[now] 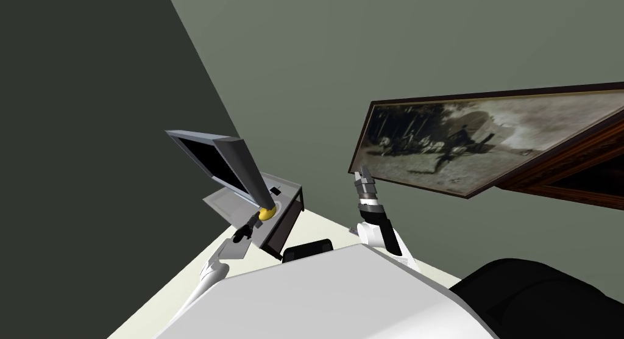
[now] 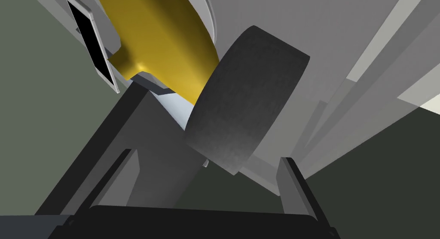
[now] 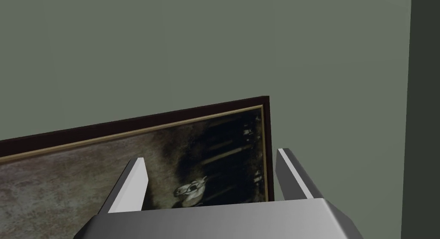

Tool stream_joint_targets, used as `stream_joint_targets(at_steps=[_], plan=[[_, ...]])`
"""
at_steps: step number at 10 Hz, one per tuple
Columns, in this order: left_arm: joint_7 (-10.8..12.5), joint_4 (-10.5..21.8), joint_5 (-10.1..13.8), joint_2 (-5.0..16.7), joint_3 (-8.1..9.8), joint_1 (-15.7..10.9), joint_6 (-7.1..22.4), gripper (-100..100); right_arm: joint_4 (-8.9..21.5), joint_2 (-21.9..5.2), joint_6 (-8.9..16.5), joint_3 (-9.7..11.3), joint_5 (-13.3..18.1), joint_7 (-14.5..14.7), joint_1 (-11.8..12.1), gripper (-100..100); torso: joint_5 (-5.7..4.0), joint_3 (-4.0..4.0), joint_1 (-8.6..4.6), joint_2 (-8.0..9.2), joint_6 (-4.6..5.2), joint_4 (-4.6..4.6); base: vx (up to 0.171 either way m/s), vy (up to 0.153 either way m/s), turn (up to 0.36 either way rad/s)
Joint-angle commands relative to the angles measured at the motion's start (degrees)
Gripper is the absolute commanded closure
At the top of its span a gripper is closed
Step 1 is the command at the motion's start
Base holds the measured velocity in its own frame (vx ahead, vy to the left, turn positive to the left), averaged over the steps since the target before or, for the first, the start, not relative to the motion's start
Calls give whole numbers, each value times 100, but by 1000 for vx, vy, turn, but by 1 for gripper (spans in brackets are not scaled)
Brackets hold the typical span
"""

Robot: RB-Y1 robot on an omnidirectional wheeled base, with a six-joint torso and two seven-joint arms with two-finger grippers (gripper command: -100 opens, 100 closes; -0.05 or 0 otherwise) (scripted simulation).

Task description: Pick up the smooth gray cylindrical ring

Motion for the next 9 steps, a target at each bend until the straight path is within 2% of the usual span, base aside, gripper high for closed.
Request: stream_joint_targets(at_steps=[1,3,4,5,9], plan=[[12,187,-36,-21,62,-106,-73,-100,0,0,0,0,0,0,0,0,0,0,0,0,0,0,-11,10,-47],[24,421,-87,-52,141,-234,-164,-100,0,0,0,0,0,0,0,0,0,0,0,0,0,0,-12,9,-43],[18,343,-80,-52,121,-191,-129,-100,0,0,0,0,0,0,0,0,0,0,-1,0,0,0,0,0,0],[19,359,-84,-54,127,-198,-142,100,0,0,0,0,0,0,0,0,0,-1,-2,-1,-2,0,0,0,0],[23,358,-81,-53,129,-196,-142,100,0,0,0,0,0,0,0,0,-4,-4,-11,-6,3,-2,-1,1,3]])
